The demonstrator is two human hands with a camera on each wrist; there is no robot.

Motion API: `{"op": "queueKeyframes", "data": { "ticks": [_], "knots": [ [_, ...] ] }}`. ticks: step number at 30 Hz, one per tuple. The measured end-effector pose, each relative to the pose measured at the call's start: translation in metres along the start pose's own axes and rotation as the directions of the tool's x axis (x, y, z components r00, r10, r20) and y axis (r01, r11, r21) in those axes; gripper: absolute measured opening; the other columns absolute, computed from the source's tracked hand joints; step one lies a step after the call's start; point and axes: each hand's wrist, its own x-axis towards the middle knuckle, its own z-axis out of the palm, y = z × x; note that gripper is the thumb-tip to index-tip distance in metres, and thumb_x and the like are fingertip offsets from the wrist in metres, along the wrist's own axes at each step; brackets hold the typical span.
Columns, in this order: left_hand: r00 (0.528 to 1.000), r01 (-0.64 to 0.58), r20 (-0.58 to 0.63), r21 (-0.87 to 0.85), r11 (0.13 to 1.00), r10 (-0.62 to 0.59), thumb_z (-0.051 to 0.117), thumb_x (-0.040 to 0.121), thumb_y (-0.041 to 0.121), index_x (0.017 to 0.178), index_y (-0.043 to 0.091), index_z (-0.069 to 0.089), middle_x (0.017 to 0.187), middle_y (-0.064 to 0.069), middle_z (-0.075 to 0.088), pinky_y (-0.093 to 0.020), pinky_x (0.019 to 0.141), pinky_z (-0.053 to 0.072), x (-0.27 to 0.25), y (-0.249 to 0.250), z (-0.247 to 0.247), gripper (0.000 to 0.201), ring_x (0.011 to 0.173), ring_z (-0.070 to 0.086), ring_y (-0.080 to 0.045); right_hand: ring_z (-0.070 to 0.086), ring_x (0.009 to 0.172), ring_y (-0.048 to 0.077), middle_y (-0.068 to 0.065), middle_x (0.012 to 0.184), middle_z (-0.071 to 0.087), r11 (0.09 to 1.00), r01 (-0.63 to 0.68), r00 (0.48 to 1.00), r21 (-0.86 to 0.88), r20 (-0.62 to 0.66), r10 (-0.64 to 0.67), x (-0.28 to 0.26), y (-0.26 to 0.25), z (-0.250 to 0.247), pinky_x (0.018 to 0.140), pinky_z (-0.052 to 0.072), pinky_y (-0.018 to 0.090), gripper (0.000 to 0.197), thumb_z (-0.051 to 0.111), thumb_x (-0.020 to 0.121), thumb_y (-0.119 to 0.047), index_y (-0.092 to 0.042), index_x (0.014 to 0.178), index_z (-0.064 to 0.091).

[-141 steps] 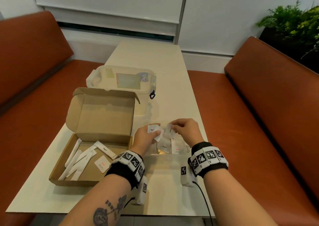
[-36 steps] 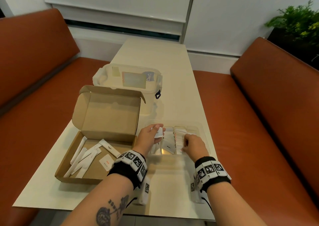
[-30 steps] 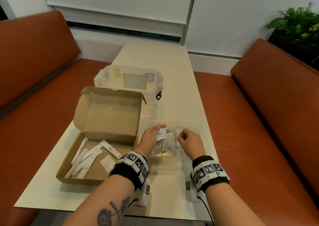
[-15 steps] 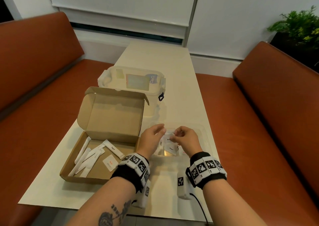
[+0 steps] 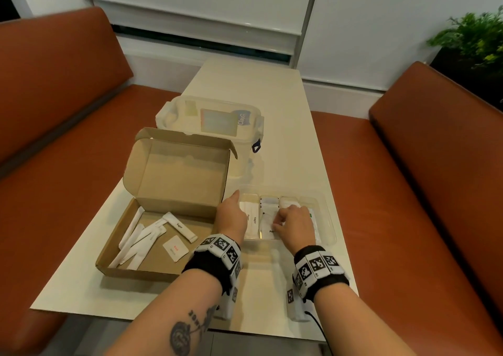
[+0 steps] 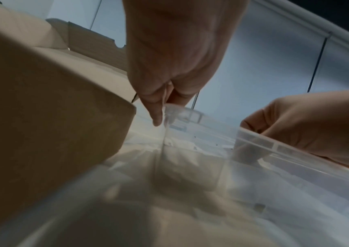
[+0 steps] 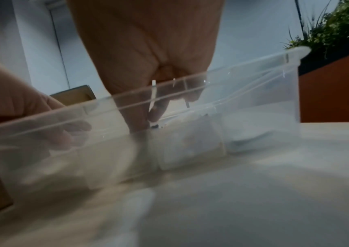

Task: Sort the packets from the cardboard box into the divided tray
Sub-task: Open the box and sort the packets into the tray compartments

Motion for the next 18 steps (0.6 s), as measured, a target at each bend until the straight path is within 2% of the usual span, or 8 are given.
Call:
{"op": "queueKeyframes", "data": {
  "ticks": [4, 8, 12, 15, 18],
  "knots": [
    [1.000, -0.021, 0.006, 0.033, 0.999, 0.021, 0.033, 0.085, -0.015, 0.143, 0.011, 0.039, 0.138, -0.013, 0.051, -0.029, 0.096, 0.043, 0.001, -0.002, -0.001, 0.064, 0.125, 0.048, -0.029, 0.054, 0.093, 0.023, 0.006, 0.088, 0.066, 0.995, 0.045, 0.999, -0.087, 0.020, -0.043, 0.000, 0.000, 0.000, 0.077, 0.048, 0.032, 0.011, 0.058, 0.087, -0.018, -0.010, 0.087, 0.065],
    [1.000, -0.020, 0.015, 0.034, 0.999, 0.019, 0.032, 0.086, -0.015, 0.144, 0.011, 0.038, 0.137, -0.013, 0.051, -0.029, 0.097, 0.042, 0.001, -0.001, -0.003, 0.064, 0.124, 0.049, -0.028, 0.054, 0.089, 0.023, 0.008, 0.089, 0.063, 0.986, 0.060, 0.998, -0.157, 0.019, -0.058, 0.000, -0.001, -0.001, 0.065, 0.040, 0.028, 0.019, 0.053, 0.092, -0.026, -0.009, 0.094, 0.061],
    [1.000, -0.012, 0.029, 0.040, 0.999, 0.011, 0.033, 0.086, -0.014, 0.144, 0.013, 0.038, 0.134, -0.012, 0.054, -0.025, 0.090, 0.043, 0.002, -0.002, -0.004, 0.064, 0.119, 0.052, -0.027, 0.050, 0.074, 0.020, 0.004, 0.080, 0.057, 0.976, 0.111, 0.991, -0.185, 0.090, -0.096, 0.005, -0.004, -0.003, 0.060, 0.036, 0.026, 0.009, 0.054, 0.087, -0.017, -0.013, 0.080, 0.052],
    [0.999, -0.019, 0.035, 0.059, 0.998, 0.017, 0.034, 0.086, -0.013, 0.144, 0.013, 0.038, 0.134, -0.012, 0.054, -0.027, 0.093, 0.043, 0.001, -0.001, -0.005, 0.064, 0.121, 0.051, -0.028, 0.044, 0.070, 0.018, -0.001, 0.074, 0.047, 0.963, 0.144, 0.985, -0.229, 0.127, -0.117, 0.009, -0.005, -0.001, 0.057, 0.032, 0.025, 0.015, 0.049, 0.083, -0.008, -0.016, 0.072, 0.043],
    [0.998, -0.034, 0.051, 0.079, 0.996, 0.030, 0.034, 0.086, -0.013, 0.145, 0.013, 0.037, 0.135, -0.012, 0.053, -0.027, 0.096, 0.042, 0.001, -0.002, -0.006, 0.065, 0.123, 0.050, -0.028, 0.045, 0.071, 0.018, 0.001, 0.080, 0.054, 0.957, 0.150, 0.978, -0.250, 0.176, -0.107, 0.012, -0.007, 0.000, 0.061, 0.036, 0.027, 0.016, 0.047, 0.084, -0.008, -0.019, 0.071, 0.044]
  ]
}}
